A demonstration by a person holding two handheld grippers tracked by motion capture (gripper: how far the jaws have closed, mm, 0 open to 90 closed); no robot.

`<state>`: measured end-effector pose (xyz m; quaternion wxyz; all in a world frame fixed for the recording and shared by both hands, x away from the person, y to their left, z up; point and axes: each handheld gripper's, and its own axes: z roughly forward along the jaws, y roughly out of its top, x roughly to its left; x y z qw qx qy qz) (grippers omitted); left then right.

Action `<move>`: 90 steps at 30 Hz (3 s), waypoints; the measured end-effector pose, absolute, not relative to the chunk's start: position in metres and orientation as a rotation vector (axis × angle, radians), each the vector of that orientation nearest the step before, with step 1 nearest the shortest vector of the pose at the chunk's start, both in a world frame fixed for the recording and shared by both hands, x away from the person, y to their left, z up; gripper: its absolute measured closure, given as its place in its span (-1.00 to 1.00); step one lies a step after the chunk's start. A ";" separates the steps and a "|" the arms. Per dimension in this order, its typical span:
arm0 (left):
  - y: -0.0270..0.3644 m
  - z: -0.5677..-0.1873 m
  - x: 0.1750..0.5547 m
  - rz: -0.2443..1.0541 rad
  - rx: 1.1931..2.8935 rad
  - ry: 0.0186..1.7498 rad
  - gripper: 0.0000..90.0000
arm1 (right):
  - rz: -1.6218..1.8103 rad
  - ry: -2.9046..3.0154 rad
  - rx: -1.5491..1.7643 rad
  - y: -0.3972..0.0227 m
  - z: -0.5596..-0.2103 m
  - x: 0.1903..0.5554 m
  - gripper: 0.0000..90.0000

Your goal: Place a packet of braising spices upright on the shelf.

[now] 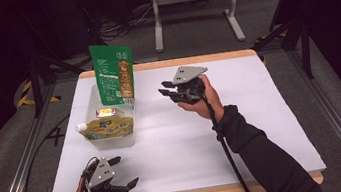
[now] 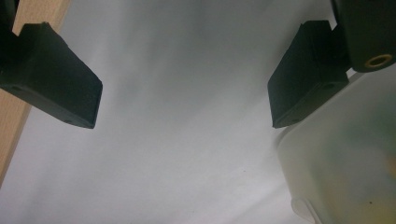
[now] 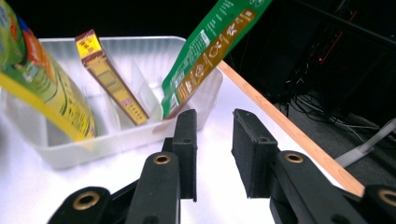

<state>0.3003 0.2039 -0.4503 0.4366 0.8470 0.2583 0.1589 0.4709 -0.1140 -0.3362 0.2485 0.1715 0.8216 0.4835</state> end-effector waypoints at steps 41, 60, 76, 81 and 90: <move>0.203 -0.449 0.302 0.437 2.122 0.635 -0.74 | 1.096 2.199 0.624 -0.230 -0.355 0.428 -0.13; 0.202 -0.448 0.302 0.453 2.118 0.644 -0.77 | 1.017 2.213 0.639 -0.267 -0.372 0.395 -0.33; 0.199 -0.449 0.304 0.443 2.127 0.629 -0.77 | 1.018 2.258 0.681 -0.290 -0.393 0.366 -0.47; 0.196 -0.449 0.305 0.450 2.136 0.616 -0.77 | 0.990 2.252 0.684 -0.294 -0.397 0.357 -0.55; 0.193 -0.448 0.308 0.455 2.152 0.589 -0.77 | 1.000 2.218 0.758 -0.310 -0.407 0.341 -0.64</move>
